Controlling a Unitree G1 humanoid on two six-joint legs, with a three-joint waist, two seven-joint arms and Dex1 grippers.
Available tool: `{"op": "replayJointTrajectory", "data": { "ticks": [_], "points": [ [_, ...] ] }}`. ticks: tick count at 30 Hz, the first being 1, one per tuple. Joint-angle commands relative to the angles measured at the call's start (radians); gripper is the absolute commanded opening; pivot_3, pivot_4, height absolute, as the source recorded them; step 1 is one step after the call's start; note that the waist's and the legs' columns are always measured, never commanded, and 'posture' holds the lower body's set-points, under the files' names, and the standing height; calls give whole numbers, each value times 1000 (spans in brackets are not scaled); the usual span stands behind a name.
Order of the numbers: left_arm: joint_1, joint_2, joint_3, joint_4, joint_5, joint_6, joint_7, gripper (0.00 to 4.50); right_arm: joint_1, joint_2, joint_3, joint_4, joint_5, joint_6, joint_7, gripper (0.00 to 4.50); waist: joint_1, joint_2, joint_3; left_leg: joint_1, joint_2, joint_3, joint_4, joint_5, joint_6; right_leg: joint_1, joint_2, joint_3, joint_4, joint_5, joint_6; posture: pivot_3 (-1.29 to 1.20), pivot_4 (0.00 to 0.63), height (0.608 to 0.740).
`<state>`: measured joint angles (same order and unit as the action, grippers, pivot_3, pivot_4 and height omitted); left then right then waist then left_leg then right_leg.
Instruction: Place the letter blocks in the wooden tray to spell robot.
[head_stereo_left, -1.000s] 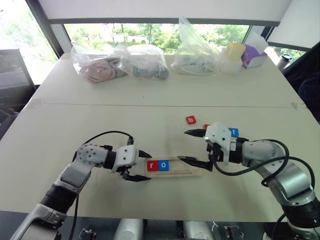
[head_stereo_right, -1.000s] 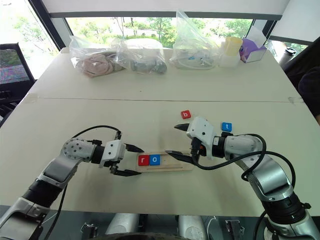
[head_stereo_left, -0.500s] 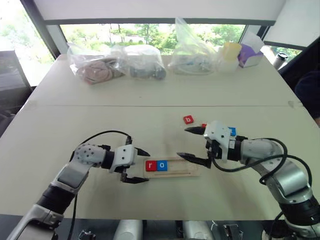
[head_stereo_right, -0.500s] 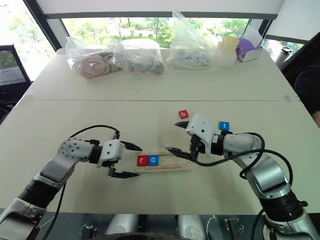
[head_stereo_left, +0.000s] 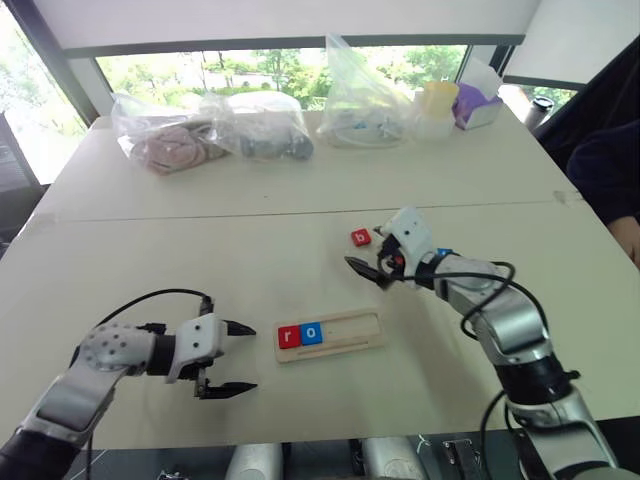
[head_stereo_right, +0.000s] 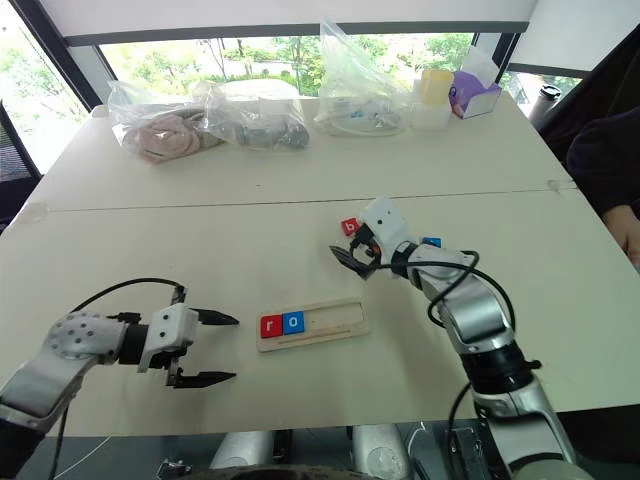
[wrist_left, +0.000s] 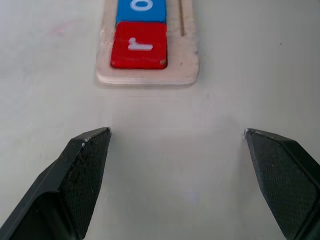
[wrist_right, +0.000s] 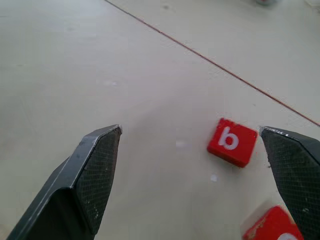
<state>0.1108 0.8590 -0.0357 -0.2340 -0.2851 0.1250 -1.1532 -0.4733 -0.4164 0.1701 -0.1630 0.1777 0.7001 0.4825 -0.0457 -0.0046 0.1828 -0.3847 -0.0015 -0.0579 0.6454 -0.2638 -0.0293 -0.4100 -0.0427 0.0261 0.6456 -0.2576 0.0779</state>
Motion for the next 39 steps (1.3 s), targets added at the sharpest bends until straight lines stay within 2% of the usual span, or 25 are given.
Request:
{"op": "replayJointTrajectory", "data": {
  "ticks": [1,9,16,25,28,32,33,36,39],
  "points": [
    [37,1,124,-64,-83,118,74,4482,-59,64,11,58,-39,29,-74,4500,3,0,0,0,0,-1,0,0,0,-1,0,-1,1,0,0,0,150,740],
    [40,-13,198,-174,-126,217,168,4482,-111,136,19,219,-116,19,-163,4500,8,0,0,-3,-3,0,1,0,0,-2,-2,-1,1,0,1,0,150,740],
    [32,-34,212,-239,-158,269,218,4482,-119,153,-10,250,-131,-14,-191,4500,3,0,0,-3,-3,-1,1,0,0,-2,-1,-1,1,1,2,0,150,740],
    [19,-49,205,-251,-159,281,240,4482,-143,219,-97,281,-75,129,-217,4500,2,0,0,-3,-3,0,1,0,0,-2,0,-1,1,1,2,0,150,740],
    [15,-40,228,-248,-164,279,239,4500,-154,233,-113,292,-64,156,-215,3607,2,0,0,-3,-3,-1,1,0,0,-2,0,-1,1,1,2,0,150,740],
    [10,-32,271,-254,-192,287,230,4500,-165,240,-115,289,-59,174,-207,1448,0,0,0,-3,-3,0,1,0,0,-2,0,-1,1,0,1,0,150,740],
    [5,-31,284,-261,-211,293,224,4500,-167,241,-115,281,-59,181,-208,1127,0,0,0,-3,-2,0,0,0,0,-3,0,-1,1,0,0,0,150,740],
    [-21,-50,302,-277,-271,300,221,4500,-162,217,-99,236,-79,192,-210,1150,1,0,0,-3,-2,-1,0,0,0,-3,0,-1,1,0,0,0,150,740],
    [-66,-81,305,-288,-352,314,220,4500,-123,133,-72,105,-85,216,-163,1150,6,1,1,-4,-3,-1,1,0,0,-3,0,-1,1,0,1,0,150,740]
  ]
}}
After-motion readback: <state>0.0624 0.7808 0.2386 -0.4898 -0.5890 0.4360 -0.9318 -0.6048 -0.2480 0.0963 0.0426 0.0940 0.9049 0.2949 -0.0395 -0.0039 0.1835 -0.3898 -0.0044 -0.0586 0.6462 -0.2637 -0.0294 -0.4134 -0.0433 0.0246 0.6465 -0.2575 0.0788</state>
